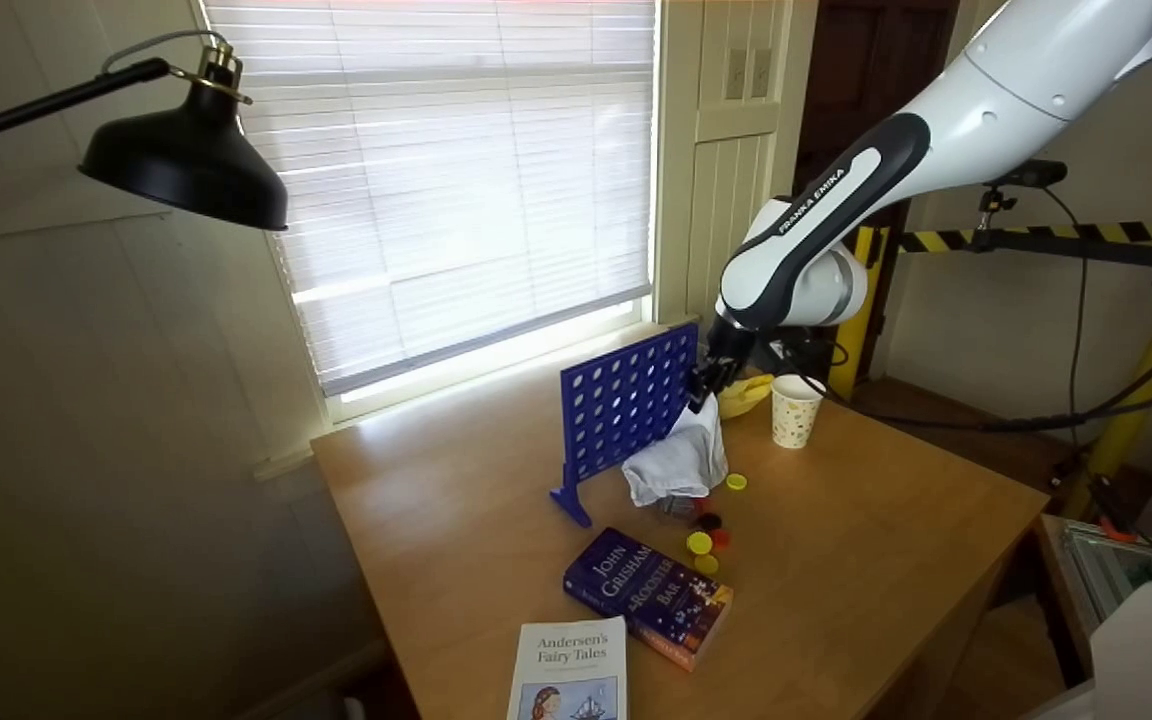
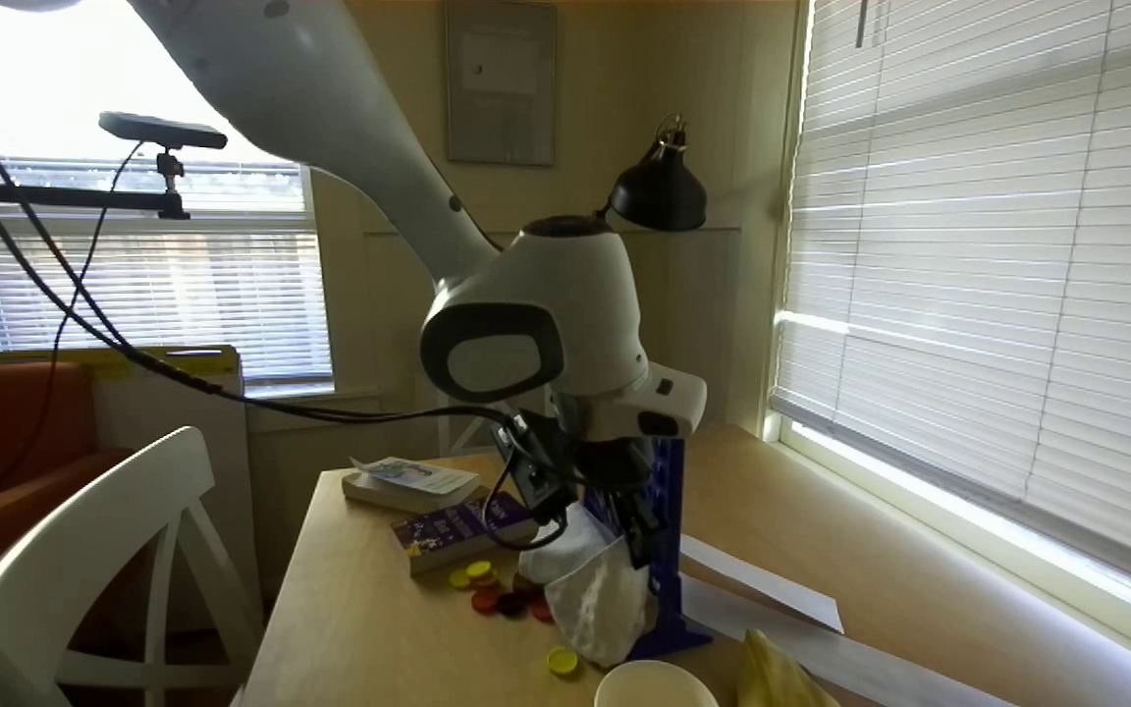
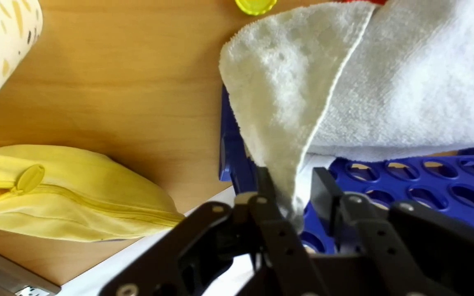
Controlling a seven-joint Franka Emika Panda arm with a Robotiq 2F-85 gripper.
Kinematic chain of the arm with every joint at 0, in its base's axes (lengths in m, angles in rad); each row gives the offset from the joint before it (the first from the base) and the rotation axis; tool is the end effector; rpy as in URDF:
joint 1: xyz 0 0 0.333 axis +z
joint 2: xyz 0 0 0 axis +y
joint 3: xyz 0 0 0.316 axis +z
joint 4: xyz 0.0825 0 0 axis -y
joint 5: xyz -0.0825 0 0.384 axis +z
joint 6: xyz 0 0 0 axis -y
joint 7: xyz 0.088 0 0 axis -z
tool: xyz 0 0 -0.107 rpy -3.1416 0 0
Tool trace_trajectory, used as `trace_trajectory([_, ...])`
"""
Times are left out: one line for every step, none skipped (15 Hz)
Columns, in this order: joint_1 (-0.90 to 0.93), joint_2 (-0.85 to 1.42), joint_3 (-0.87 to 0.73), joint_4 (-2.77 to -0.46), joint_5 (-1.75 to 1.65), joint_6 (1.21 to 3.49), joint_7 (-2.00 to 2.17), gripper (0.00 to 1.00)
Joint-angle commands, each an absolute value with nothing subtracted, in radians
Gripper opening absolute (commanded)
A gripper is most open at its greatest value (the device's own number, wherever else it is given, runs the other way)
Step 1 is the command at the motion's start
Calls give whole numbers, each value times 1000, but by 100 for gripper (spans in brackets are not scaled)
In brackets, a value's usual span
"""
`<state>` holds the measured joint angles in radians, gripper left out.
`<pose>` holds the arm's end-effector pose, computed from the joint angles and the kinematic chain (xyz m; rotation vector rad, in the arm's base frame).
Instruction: Hang the white towel over the blue gameboard.
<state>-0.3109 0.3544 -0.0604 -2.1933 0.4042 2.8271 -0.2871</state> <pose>0.5345 -0.2290 0.2486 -2.9701 0.6718 -0.4820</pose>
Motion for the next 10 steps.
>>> trace_trajectory([-287,324,-98,-2220,311,2820,-202,2])
trace_trajectory([-274,308,-115,-2230,281,2812,-172,0])
trace_trajectory([-258,291,-137,-2240,246,2808,-134,0])
trace_trajectory([-236,260,-165,-2258,206,2807,-85,0])
trace_trajectory([-206,222,-203,-2278,157,2786,-18,1])
trace_trajectory([-200,171,-208,-2297,141,2751,8,1])
trace_trajectory([-169,123,-242,-2318,91,2732,81,1])
trace_trajectory([-183,67,-216,-2320,118,2657,74,1])
trace_trajectory([-176,25,-214,-2319,123,2603,116,1])
trace_trajectory([-181,-25,-191,-2306,180,2504,122,1])
